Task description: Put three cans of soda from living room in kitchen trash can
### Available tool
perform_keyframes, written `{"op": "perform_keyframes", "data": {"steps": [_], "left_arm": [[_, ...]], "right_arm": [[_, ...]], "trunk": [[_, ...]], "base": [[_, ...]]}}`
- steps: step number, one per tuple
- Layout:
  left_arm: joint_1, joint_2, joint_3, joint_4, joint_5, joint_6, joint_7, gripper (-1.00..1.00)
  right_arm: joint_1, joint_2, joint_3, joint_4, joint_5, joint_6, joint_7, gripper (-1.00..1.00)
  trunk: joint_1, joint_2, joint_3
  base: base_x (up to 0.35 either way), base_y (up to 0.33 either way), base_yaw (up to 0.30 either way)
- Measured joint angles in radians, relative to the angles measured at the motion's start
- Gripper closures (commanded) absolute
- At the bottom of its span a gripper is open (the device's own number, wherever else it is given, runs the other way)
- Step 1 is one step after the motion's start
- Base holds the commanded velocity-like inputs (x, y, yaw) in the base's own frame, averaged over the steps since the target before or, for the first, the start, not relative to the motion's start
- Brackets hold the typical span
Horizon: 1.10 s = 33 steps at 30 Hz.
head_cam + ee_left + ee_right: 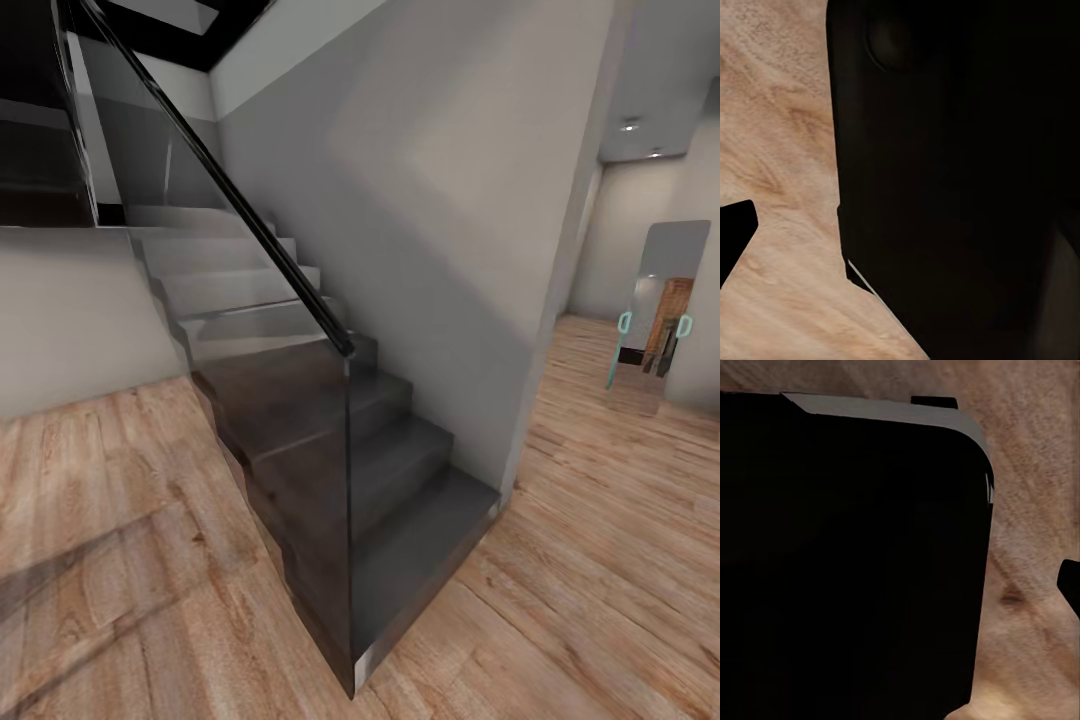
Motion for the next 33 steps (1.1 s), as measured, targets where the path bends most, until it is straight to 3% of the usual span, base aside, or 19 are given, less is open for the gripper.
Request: {"op": "perform_keyframes", "data": {"steps": [22, 33], "left_arm": [[0.000, 0.000, 0.003, -0.004, 0.005, 0.001, 0.002, -1.00], [-0.003, -0.001, 0.004, -0.015, 0.007, 0.003, 0.001, -1.00]], "right_arm": [[-0.005, -0.003, -0.002, -0.002, -0.004, -0.004, 0.000, -1.00], [-0.005, -0.011, -0.003, -0.002, -0.004, -0.007, 0.005, -1.00]], "trunk": [[0.000, 0.000, 0.000], [0.000, 0.000, 0.000]], "base": [[-0.033, 0.002, 0.000], [0.000, 0.216, -0.036]]}}
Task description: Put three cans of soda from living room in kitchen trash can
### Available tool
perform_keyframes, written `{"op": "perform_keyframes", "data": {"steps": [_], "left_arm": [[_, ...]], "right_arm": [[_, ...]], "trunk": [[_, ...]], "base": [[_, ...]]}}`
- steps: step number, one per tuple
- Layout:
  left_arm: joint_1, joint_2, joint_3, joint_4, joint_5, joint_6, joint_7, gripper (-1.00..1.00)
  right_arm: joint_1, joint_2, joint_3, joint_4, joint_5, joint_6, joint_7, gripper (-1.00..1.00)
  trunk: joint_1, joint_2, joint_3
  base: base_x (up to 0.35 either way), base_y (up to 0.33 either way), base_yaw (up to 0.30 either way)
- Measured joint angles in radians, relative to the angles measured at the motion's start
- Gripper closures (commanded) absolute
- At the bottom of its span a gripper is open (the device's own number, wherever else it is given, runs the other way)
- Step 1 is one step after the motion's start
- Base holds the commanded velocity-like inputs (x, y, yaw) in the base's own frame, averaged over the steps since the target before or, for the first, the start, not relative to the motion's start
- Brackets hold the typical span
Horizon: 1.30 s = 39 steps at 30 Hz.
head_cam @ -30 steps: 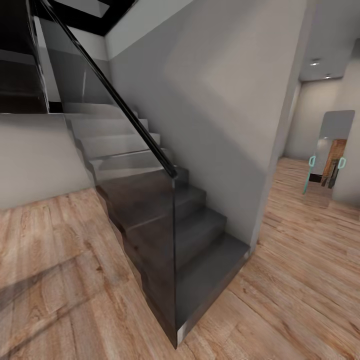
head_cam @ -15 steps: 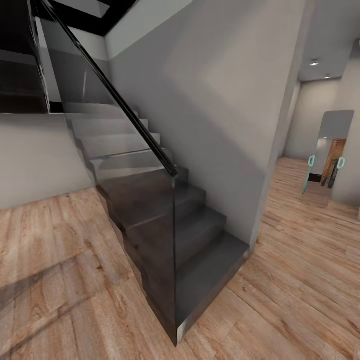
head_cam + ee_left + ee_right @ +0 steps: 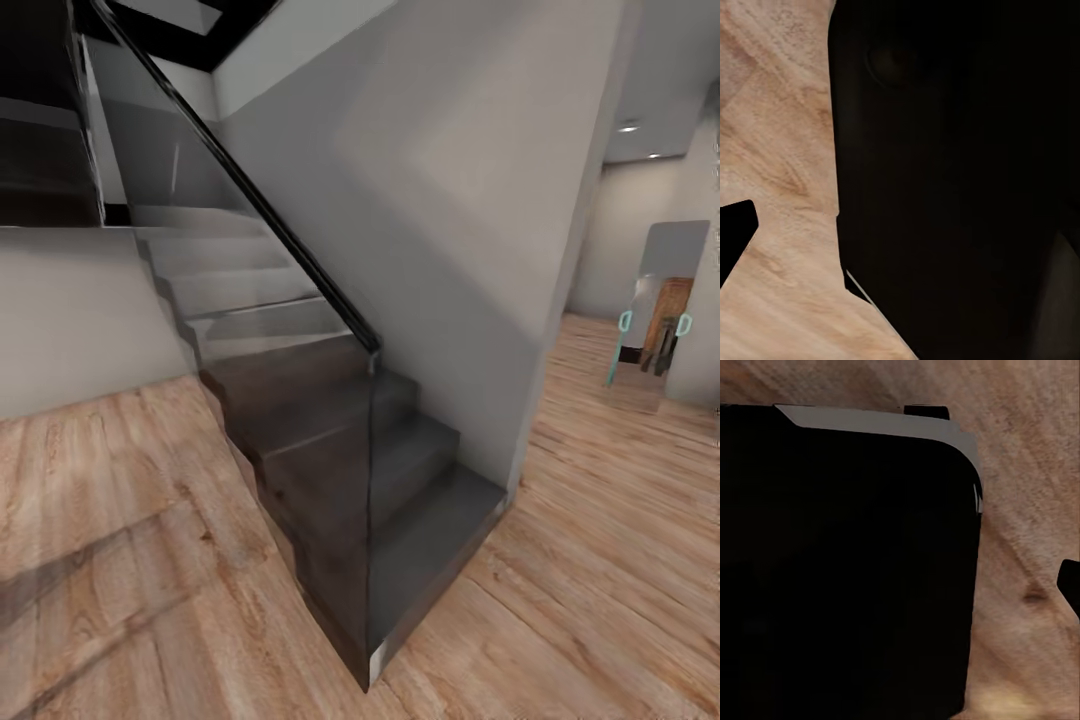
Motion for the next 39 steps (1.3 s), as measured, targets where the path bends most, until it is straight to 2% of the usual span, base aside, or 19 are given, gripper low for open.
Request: {"op": "perform_keyframes", "data": {"steps": [15, 20, 25, 27, 28, 30, 39], "left_arm": [[-0.004, -0.002, 0.000, -0.007, 0.000, 0.000, 0.001, -1.00], [-0.012, -0.010, 0.001, -0.092, 0.018, 0.005, 0.003, -1.00], [-0.020, -0.018, 0.000, -0.187, 0.068, 0.030, 0.002, -1.00], [-0.031, -0.018, 0.000, -0.226, 0.095, 0.061, 0.002, -1.00], [-0.046, -0.017, 0.000, -0.264, 0.118, 0.101, 0.002, -1.00], [-0.067, -0.015, 0.000, -0.303, 0.136, 0.142, 0.001, -1.00], [-0.155, -0.022, 0.000, -0.489, 0.225, 0.304, 0.002, -1.00]], "right_arm": [[-0.004, -0.021, -0.004, -0.001, 0.000, 0.004, 0.003, -1.00], [-0.014, -0.030, -0.006, -0.023, -0.002, 0.010, 0.004, -1.00], [-0.024, -0.043, -0.008, -0.060, -0.006, 0.012, 0.003, -1.00], [-0.033, -0.048, -0.008, -0.082, -0.007, 0.014, 0.003, -1.00], [-0.046, -0.053, -0.009, -0.103, -0.007, 0.016, 0.002, -1.00], [-0.065, -0.059, -0.009, -0.120, -0.009, 0.023, 0.002, -1.00], [-0.231, -0.074, -0.013, -0.151, -0.011, 0.142, 0.003, -1.00]], "trunk": [[0.000, 0.000, -0.003], [0.000, 0.000, -0.003], [0.000, 0.000, -0.003], [0.000, 0.000, -0.003], [0.000, 0.000, -0.003], [0.000, 0.000, -0.003], [0.000, 0.000, -0.003]], "base": [[0.000, 0.287, -0.253], [0.000, 0.094, -0.288], [0.000, 0.029, -0.289], [0.000, 0.011, -0.290], [0.000, 0.007, -0.290], [0.000, 0.005, -0.290], [0.000, 0.002, -0.290]]}}
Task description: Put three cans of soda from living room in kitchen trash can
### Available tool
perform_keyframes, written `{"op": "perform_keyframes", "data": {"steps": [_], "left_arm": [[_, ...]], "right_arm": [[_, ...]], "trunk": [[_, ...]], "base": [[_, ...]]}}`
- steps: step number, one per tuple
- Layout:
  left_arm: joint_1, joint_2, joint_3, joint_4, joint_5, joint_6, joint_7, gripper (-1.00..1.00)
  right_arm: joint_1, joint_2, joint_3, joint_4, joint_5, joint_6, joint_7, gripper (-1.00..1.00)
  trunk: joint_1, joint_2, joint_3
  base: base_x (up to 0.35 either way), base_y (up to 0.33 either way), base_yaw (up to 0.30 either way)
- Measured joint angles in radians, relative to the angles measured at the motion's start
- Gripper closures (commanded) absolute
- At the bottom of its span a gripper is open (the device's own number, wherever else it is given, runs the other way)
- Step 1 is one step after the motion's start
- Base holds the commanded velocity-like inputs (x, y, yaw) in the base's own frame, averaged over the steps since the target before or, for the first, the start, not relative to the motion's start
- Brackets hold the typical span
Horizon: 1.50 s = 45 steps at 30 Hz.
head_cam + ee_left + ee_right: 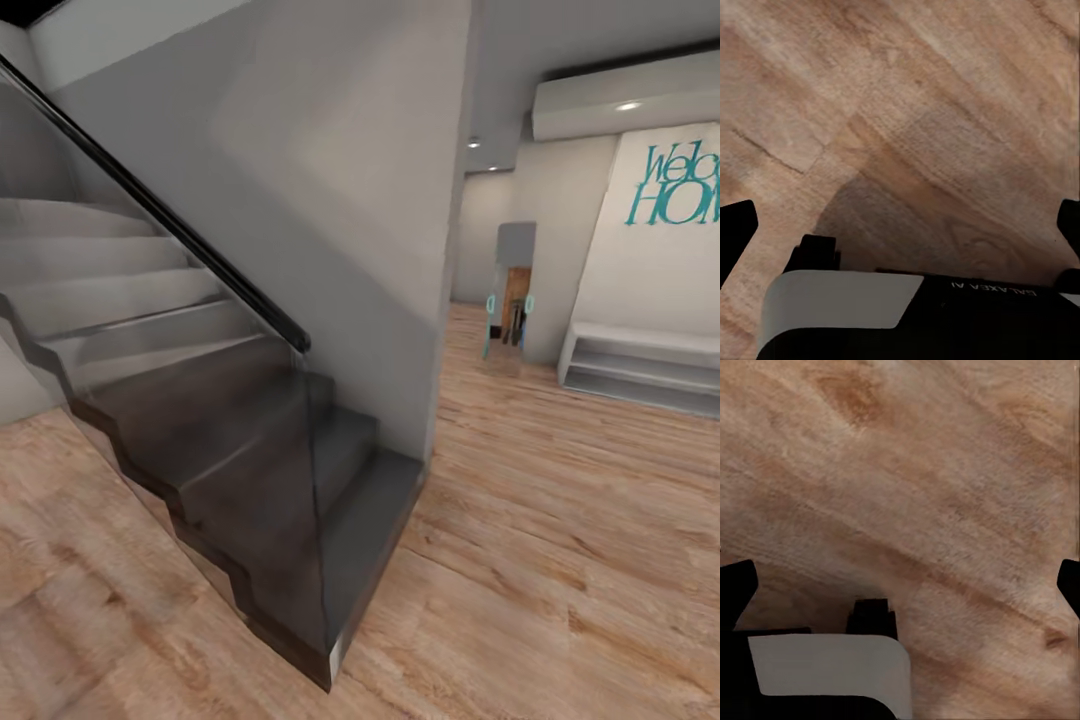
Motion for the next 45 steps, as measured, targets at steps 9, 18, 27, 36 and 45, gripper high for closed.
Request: {"op": "perform_keyframes", "data": {"steps": [9, 18, 27, 36, 45], "left_arm": [[-0.020, -0.012, 0.000, -0.162, 0.043, 0.068, 0.013, -1.00], [-0.015, -0.070, -0.006, -0.230, 0.057, 0.091, 0.150, -1.00], [0.070, -0.090, -0.090, -0.471, 0.057, 0.194, 0.175, -1.00], [0.081, -0.111, -0.147, -0.515, 0.059, 0.207, 0.174, -1.00], [0.073, -0.126, -0.211, -0.517, 0.060, 0.211, 0.170, -1.00]], "right_arm": [[-0.011, -0.030, -0.001, -0.248, -0.001, 0.059, 0.002, -1.00], [0.359, -0.064, -0.028, -1.005, -0.001, 0.397, 0.002, -1.00], [0.433, -0.067, -0.059, -1.190, 0.004, 0.460, 0.045, -1.00], [0.429, -0.068, -0.059, -1.213, 0.008, 0.468, 0.076, -1.00], [0.404, -0.068, -0.056, -1.236, 0.009, 0.507, 0.077, -1.00]], "trunk": [[0.000, 0.000, 0.000], [0.000, 0.000, 0.000], [0.000, 0.000, 0.000], [0.000, 0.000, 0.000], [0.000, 0.000, 0.000]], "base": [[-0.040, 0.006, -0.290], [-0.201, 0.056, -0.290], [-0.026, 0.007, -0.291], [-0.016, 0.017, -0.290], [-0.123, 0.213, -0.132]]}}
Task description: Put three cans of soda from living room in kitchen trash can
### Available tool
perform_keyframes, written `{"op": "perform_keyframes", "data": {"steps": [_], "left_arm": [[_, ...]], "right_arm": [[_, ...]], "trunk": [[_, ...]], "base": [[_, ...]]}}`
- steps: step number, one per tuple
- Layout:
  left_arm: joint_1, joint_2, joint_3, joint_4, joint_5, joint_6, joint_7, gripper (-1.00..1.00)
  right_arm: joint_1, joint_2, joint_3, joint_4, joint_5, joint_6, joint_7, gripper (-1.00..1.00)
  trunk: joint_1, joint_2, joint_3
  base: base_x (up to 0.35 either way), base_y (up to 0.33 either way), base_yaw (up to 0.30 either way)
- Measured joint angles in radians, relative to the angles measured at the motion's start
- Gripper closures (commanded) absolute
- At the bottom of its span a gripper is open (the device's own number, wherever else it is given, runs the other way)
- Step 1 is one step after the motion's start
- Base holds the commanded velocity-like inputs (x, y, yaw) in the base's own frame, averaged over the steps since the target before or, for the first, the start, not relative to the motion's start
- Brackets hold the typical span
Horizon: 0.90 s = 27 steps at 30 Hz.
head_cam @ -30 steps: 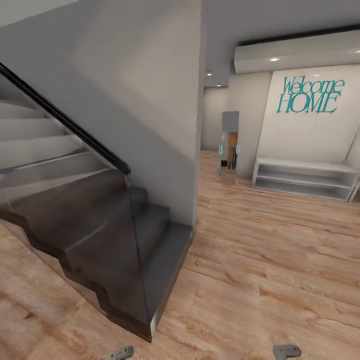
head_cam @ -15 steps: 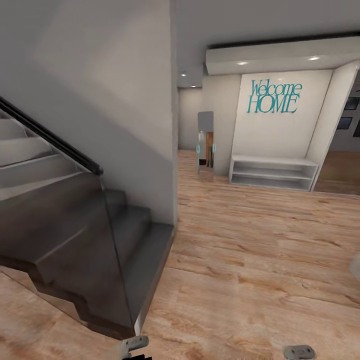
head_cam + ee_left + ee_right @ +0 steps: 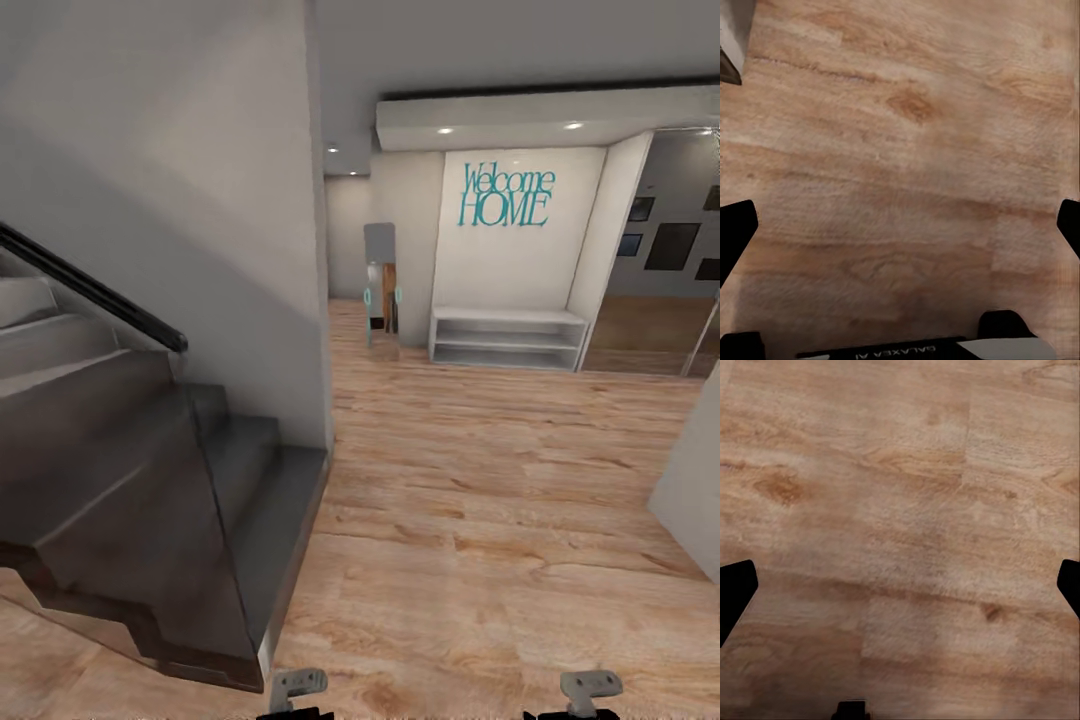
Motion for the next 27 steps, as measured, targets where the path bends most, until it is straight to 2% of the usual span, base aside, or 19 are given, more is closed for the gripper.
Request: {"op": "perform_keyframes", "data": {"steps": [4, 7, 9, 10, 13, 15, 16, 19, 21, 22, 24, 27], "left_arm": [[-0.034, -0.010, -0.007, 0.000, 0.000, 0.045, -0.004, -1.00], [-0.076, -0.020, -0.028, 0.000, 0.009, 0.068, -0.007, -1.00], [-0.108, -0.022, -0.043, 0.001, 0.034, 0.074, -0.007, -1.00], [-0.142, -0.022, -0.052, 0.000, 0.058, 0.077, -0.005, -1.00], [-0.177, -0.020, -0.059, 0.001, 0.078, 0.075, -0.003, -1.00], [-0.182, -0.020, -0.060, 0.003, 0.083, 0.073, -0.002, -1.00], [-0.188, -0.020, -0.061, 0.009, 0.105, 0.067, -0.003, -1.00], [-0.190, -0.020, -0.064, 0.014, 0.134, 0.062, -0.003, -1.00], [-0.191, -0.020, -0.070, 0.016, 0.141, 0.060, -0.002, -1.00], [-0.191, -0.020, -0.077, 0.017, 0.144, 0.059, -0.002, -1.00], [-0.192, -0.019, -0.125, 0.020, 0.153, 0.056, 0.003, -1.00], [-0.192, -0.018, -0.142, 0.022, 0.156, 0.055, 0.005, -1.00]], "right_arm": [[-0.020, -0.001, -0.002, -0.010, 0.000, 0.004, 0.001, -1.00], [-0.025, -0.002, -0.007, -0.064, -0.001, 0.033, 0.001, -1.00], [-0.025, -0.008, -0.012, -0.098, -0.002, 0.070, 0.001, -1.00], [-0.027, -0.024, -0.017, -0.127, -0.004, 0.099, 0.001, -1.00], [-0.030, -0.046, -0.022, -0.160, -0.008, 0.151, 0.002, -1.00], [-0.031, -0.051, -0.023, -0.167, -0.009, 0.169, 0.002, -1.00], [-0.029, -0.054, -0.023, -0.173, -0.010, 0.188, 0.002, -1.00], [-0.028, -0.056, -0.023, -0.176, -0.010, 0.196, 0.003, -1.00], [-0.027, -0.056, -0.023, -0.177, -0.011, 0.199, 0.003, -1.00], [-0.027, -0.056, -0.024, -0.177, -0.011, 0.199, 0.003, -1.00], [-0.026, -0.057, -0.024, -0.178, -0.011, 0.202, 0.003, -1.00], [-0.026, -0.057, -0.028, -0.178, -0.011, 0.203, 0.003, -1.00]], "trunk": [[0.000, 0.000, 0.000], [0.000, 0.000, 0.000], [0.000, 0.000, 0.000], [0.000, 0.000, 0.000], [0.000, 0.000, 0.000], [0.000, 0.000, 0.000], [0.000, 0.000, 0.000], [0.000, 0.000, 0.000], [0.000, 0.000, 0.000], [0.000, 0.000, 0.000], [0.000, 0.000, 0.000], [0.000, 0.000, 0.000]], "base": [[-0.147, 0.267, -0.012], [-0.147, 0.268, -0.004], [-0.115, 0.189, -0.031], [-0.070, 0.109, -0.088], [-0.032, 0.050, -0.195], [-0.013, 0.020, -0.250], [-0.006, 0.009, -0.271], [-0.003, 0.005, -0.279], [-0.002, 0.003, -0.284], [-0.001, 0.002, -0.287], [0.000, 0.001, -0.290], [0.000, 0.000, -0.291]]}}
